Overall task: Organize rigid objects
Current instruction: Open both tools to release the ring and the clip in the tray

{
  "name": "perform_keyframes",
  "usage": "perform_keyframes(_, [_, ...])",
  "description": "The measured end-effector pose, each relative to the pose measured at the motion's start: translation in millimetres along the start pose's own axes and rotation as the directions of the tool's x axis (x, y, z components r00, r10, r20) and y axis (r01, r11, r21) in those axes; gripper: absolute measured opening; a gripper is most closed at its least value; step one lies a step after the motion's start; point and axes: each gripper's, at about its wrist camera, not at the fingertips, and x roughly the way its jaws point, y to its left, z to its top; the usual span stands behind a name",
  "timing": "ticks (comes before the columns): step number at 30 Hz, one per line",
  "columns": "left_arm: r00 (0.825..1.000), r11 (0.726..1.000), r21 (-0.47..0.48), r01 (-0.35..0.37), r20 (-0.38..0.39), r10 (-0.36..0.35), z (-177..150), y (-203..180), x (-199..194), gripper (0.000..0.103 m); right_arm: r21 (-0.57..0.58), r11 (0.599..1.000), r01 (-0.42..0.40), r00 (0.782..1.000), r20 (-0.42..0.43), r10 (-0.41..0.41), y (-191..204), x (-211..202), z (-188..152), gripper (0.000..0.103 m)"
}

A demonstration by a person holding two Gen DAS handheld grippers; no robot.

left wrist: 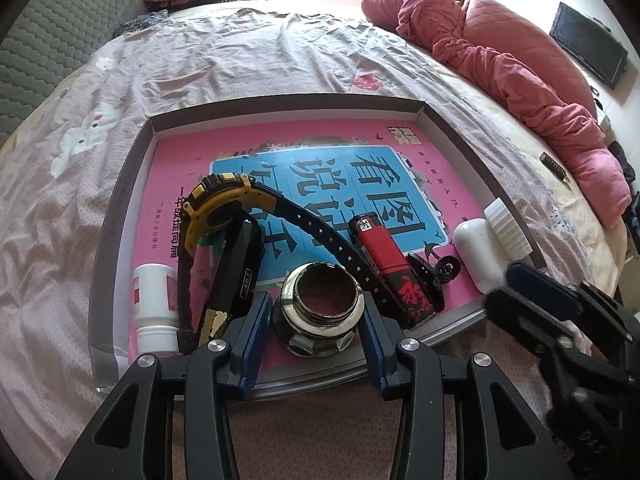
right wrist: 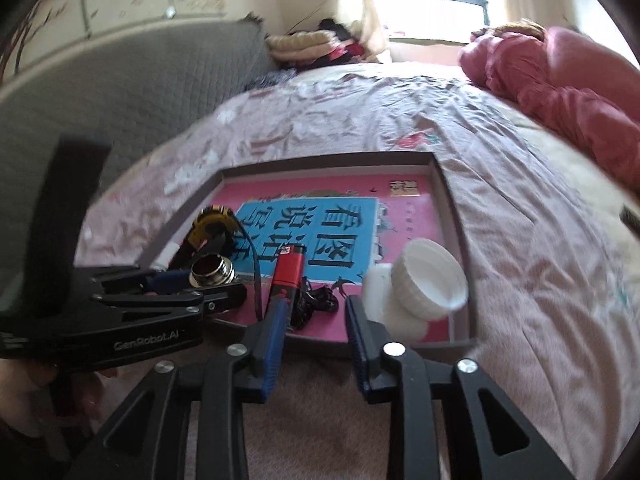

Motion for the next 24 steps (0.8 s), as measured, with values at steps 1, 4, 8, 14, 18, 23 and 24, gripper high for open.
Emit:
perform_keyframes(1, [1.0, 1.0, -0.005, -0.001, 0.005, 0.001, -1, 0, 0, 0.044, 0.011, 1.0, 0.008, 1.0, 0.014, -0.008, -2, -3, -1, 0.034])
perform_keyframes(4, [1.0, 1.0, -0.023, 0.015, 0.015, -0.014, -2, 1, -1, 0.048, 0.054, 0.998, 0.028, 0.999, 0.044, -0.03, -10, -10, 0, 0.035])
perform_keyframes(8, [0.999, 0.999, -0.034, 0.025, 0.023, -0.024, -3, 1, -2, 0.052, 0.11, 0.992, 0.057, 0.995, 0.071, -0.065, -20, -15, 1, 0.036])
perform_keyframes(14, [0.999, 0.999, -0.039, 0.019, 0.046, -0.017, -8, 1, -7, 0.059, 0.119, 0.989, 0.088, 0.992, 0.079, -0.098, -22, -16, -3, 0.038])
perform_keyframes(18, [0.998, 0.999, -0.045, 0.018, 0.054, -0.016, -10, 1, -13, 0.06, 0.1, 0.989, 0.105, 0.99, 0.086, -0.114, -19, -16, -3, 0.039])
perform_keyframes(23, [0.998, 0.999, -0.045, 0.005, 0.066, -0.002, -13, 0, -19, 0.063, 0.089, 0.989, 0.114, 0.989, 0.09, -0.122, -17, -17, -3, 0.04])
perform_keyframes(24, [0.998, 0.999, -0.046, 0.005, 0.064, -0.002, -13, 0, -20, 0.063, 0.088, 0.989, 0.116, 0.988, 0.092, -0.124, -17, -18, -3, 0.04])
